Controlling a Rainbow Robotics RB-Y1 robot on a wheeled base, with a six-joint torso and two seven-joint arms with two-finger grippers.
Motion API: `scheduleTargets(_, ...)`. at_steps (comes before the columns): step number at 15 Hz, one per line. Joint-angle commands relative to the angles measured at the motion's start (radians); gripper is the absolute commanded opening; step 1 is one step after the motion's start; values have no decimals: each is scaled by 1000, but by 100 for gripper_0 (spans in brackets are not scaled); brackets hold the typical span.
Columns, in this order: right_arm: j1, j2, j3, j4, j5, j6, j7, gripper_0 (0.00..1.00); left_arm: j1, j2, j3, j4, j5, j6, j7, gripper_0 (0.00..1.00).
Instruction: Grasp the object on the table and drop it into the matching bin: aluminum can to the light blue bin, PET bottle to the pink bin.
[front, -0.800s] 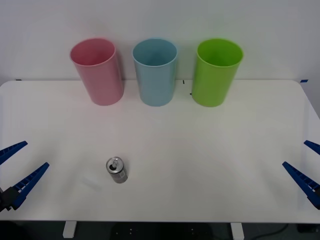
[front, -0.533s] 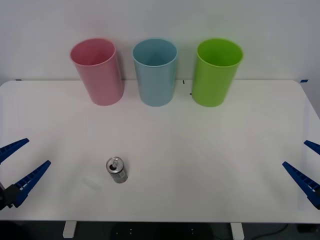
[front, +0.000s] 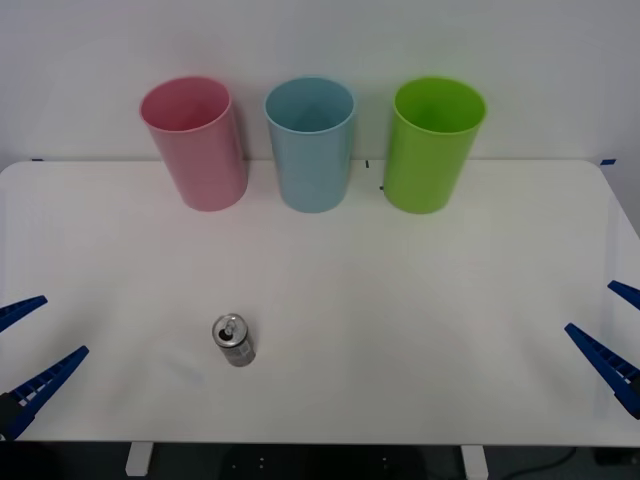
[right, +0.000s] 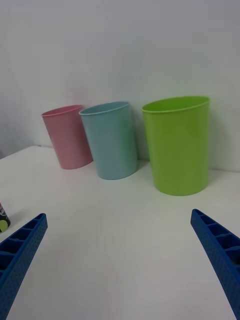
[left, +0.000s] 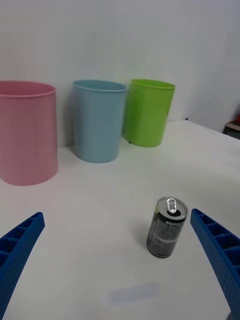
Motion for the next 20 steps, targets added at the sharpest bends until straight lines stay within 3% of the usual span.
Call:
scheduleTargets(1,0,0,0,0,0,0,0,100,33,11,-24,-1,-1,-1,-23,100)
scheduleTargets(10,0,0,0,0,0,0,0,100,62,2,-101,2,-78,16,-117,100)
scheduleTargets(17,0,0,0,0,0,0,0,100,6,-89,-150,2,-199,25,-135,100)
scheduleTargets(20,0,0,0,0,0,0,0,100,-26,-162,-149,2,-279,29,-142,100)
